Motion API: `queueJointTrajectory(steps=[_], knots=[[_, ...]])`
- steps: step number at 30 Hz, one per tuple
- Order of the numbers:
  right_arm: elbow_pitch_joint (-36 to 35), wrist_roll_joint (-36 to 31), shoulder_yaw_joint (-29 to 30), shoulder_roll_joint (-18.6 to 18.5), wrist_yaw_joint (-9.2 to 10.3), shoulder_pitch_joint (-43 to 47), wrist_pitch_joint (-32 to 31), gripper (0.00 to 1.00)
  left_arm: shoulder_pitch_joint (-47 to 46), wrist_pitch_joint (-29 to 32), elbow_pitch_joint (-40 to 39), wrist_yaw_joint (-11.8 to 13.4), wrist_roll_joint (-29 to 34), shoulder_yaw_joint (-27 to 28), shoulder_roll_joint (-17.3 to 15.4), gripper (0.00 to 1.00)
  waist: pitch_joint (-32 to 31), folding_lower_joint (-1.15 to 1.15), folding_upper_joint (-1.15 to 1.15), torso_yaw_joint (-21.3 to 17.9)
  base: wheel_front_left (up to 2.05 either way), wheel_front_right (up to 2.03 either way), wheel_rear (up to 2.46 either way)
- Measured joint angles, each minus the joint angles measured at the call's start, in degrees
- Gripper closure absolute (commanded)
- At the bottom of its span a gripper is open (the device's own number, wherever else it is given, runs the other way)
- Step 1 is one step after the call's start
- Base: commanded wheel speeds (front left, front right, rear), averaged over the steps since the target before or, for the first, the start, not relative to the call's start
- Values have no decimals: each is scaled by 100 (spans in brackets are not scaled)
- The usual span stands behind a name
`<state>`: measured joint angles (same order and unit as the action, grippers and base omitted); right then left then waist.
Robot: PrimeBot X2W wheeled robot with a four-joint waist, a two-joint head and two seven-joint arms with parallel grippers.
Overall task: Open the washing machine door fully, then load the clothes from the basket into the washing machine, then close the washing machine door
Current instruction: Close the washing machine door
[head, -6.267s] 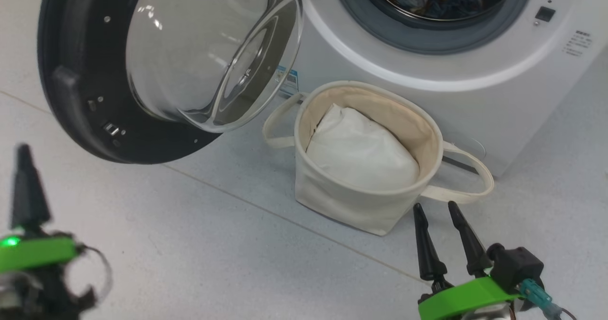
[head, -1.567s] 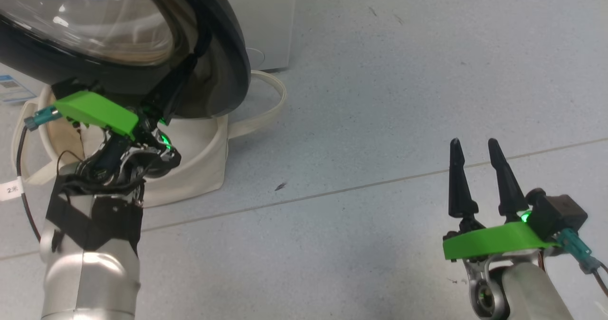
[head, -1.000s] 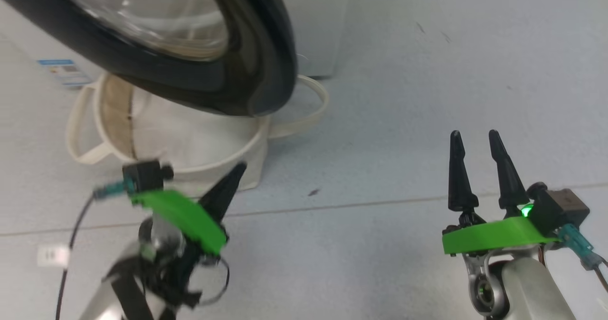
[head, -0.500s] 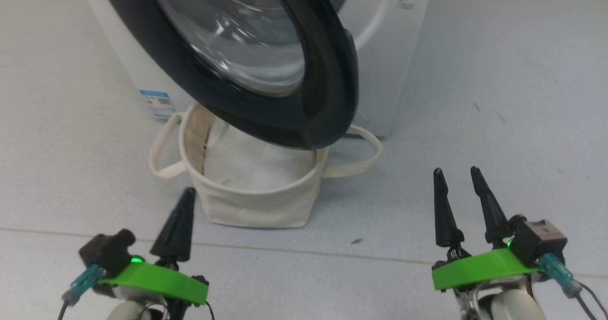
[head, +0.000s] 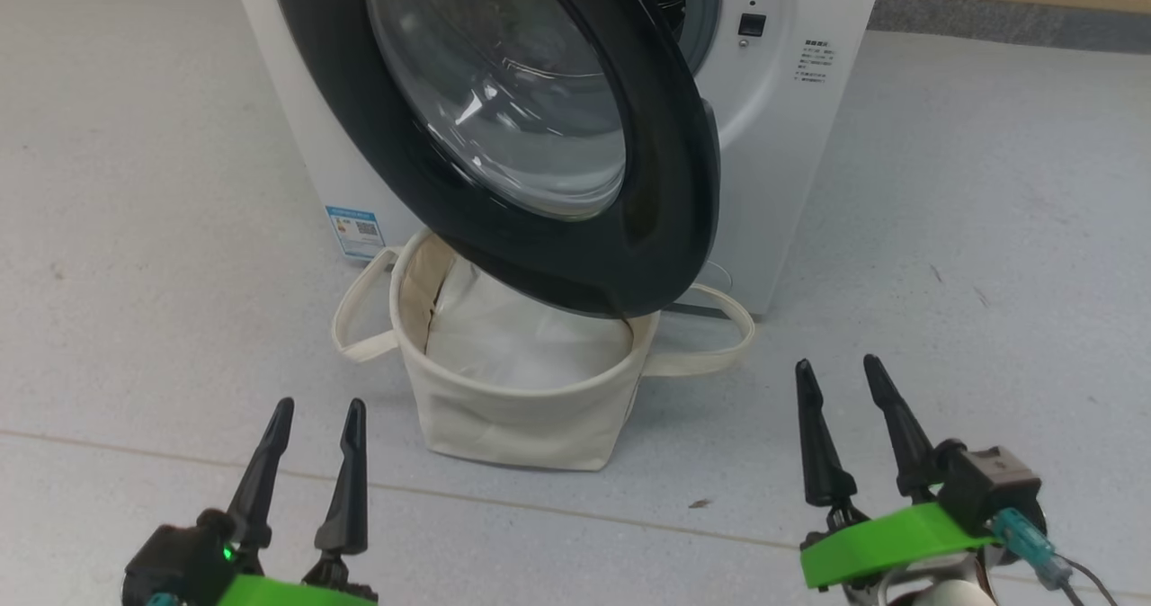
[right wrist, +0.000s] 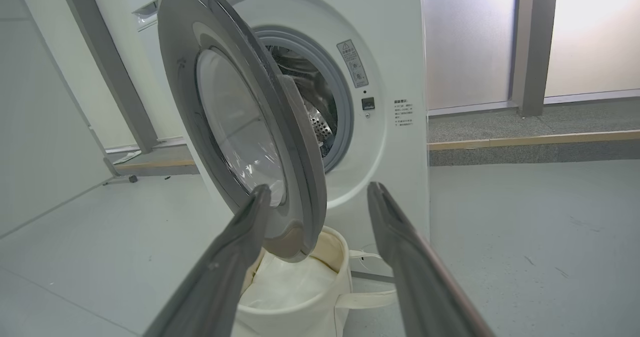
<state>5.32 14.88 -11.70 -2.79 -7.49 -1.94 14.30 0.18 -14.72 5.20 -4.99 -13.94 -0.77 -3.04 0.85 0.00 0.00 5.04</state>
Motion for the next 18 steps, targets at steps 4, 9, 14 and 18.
queueJointTrajectory(steps=[4, 9, 14, 18], knots=[[8, -34, -29, 1, 0, 1, 0, 0, 4, 0, 0, -60, 77, 74, 4, 0, -19, 1, 0, -22, 0, 0, 0], [8, -34, -18, 1, 0, 1, 0, 0, 37, 0, 156, -146, -121, -93, 8, 0, -40, 0, 0, -53, 0, 0, 0], [8, -34, 14, 1, 0, 3, 0, 0, 103, 0, 254, -168, -79, -208, 9, 0, -43, 1, 0, -70, 0, 0, 0], [34, -34, 80, 1, 0, 8, 0, 0, 102, 0, 261, -209, -77, -219, 9, 0, -39, 1, 0, -78, 0, 0, 0]])
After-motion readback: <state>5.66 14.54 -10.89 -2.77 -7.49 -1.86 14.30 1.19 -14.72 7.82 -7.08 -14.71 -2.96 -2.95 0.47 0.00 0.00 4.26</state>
